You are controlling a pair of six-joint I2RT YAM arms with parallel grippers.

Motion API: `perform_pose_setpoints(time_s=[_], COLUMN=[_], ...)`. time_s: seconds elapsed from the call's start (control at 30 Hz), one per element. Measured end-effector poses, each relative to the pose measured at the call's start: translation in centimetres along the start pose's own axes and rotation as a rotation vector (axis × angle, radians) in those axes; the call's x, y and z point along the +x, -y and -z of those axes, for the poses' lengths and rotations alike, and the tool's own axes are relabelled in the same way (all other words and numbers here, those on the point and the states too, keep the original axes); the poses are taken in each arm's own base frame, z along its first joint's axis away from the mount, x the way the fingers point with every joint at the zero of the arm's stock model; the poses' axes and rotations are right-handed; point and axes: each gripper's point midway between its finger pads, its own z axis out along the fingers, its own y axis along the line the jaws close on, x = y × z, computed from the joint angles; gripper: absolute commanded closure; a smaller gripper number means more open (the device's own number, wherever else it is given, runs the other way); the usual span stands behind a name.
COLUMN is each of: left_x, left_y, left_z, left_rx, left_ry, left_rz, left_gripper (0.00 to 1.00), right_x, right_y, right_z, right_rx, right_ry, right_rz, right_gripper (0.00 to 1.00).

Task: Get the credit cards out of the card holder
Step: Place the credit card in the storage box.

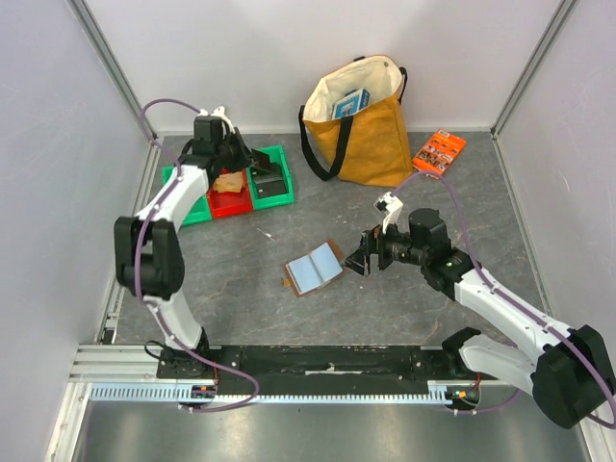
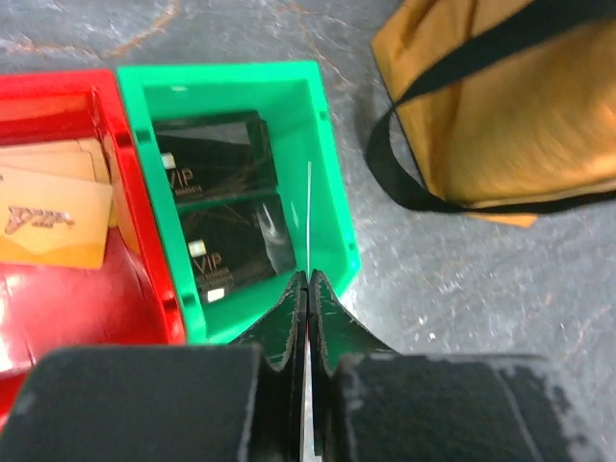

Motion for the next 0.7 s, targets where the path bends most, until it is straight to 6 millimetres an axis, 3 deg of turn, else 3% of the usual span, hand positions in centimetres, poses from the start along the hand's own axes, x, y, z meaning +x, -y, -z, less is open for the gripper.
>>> perform_pose_setpoints(time_s=[0.23,0.5,0.57,0.7], left_x=[-0.6,2.3,3.0,3.1], left_y=[-2.3,-3.6,-4.0,-4.3], left_z=[-5.8,-10.3,-11.0,-11.8], left_rx=[-0.060,-0.035,-0.039,-0.044], left_ry=[-0.070,-0.177,-0.193,-0.198], left_rz=[0.030,0.086,0.098,0.102], left_gripper=[0.98,0.98,0.93,0.72], right_x=[0.3,0.5,0.6,0.6], right_y=[0.1,0.3,0.3,0.3], right_z=[0.6,1.1,1.2,1.2], right_rx=[0.022,0.045,0.048,0.052], right_ry=[-0.009,-0.016,-0.018,-0.017], right_rz=[0.011,0.004,0.003,0.003], right_gripper=[0.02,0.02,0.02,0.02])
